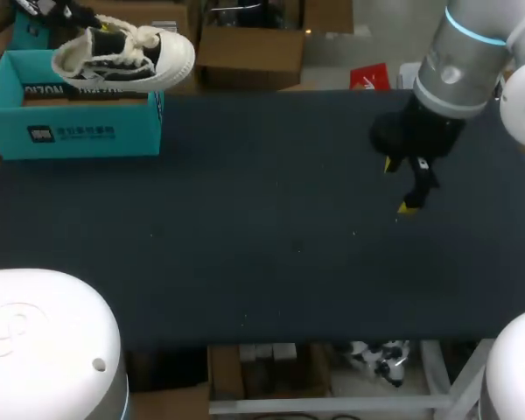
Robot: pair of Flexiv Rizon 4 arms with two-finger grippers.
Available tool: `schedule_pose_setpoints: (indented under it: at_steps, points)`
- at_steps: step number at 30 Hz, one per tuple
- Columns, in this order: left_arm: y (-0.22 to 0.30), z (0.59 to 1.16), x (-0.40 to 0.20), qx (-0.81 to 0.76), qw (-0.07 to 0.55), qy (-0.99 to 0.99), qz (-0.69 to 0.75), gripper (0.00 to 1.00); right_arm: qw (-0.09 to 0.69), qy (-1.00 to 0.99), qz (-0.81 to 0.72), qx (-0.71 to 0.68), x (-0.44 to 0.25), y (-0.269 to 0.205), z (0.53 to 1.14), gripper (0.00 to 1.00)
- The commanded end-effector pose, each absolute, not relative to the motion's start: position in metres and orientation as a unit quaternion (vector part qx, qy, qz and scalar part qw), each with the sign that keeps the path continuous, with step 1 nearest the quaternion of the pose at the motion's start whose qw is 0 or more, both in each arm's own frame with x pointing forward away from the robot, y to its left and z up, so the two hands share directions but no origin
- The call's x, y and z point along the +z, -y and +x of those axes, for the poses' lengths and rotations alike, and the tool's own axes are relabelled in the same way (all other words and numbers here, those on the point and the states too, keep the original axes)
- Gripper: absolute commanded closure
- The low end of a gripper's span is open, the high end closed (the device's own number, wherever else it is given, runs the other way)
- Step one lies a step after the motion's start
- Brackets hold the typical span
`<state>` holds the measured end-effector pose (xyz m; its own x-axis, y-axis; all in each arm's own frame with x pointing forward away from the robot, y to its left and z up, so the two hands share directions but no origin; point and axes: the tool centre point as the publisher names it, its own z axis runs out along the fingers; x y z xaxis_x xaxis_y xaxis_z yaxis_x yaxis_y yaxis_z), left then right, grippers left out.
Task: Open the shoe tongue, take the insole out of the shoe, put the insole back into the shoe, and pack the shoe into the shoebox
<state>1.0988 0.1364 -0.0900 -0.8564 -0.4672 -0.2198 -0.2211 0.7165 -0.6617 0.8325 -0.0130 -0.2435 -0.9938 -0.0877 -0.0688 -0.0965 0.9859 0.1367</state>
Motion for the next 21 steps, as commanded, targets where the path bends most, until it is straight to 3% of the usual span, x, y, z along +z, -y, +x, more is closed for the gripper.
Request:
schedule_pose_setpoints:
  at_steps: [1, 14, 21]
  points:
    - [-0.174, 1.132, -0.095, -0.344, 0.117, -0.915, -0.175, 1.0, 0.03, -0.996, -0.046, 0.068, -0.243, 0.012, 0.833, 0.0]
    - [-0.276, 1.179, -0.124, -0.336, 0.123, -0.902, -0.243, 1.0, 0.03, -0.996, -0.046, 0.068, -0.243, 0.012, 0.833, 0.0]
    - [-0.31, 1.187, -0.17, -0.309, 0.11, -0.907, -0.263, 1.0, 0.03, -0.996, -0.046, 0.068, -0.243, 0.012, 0.833, 0.0]
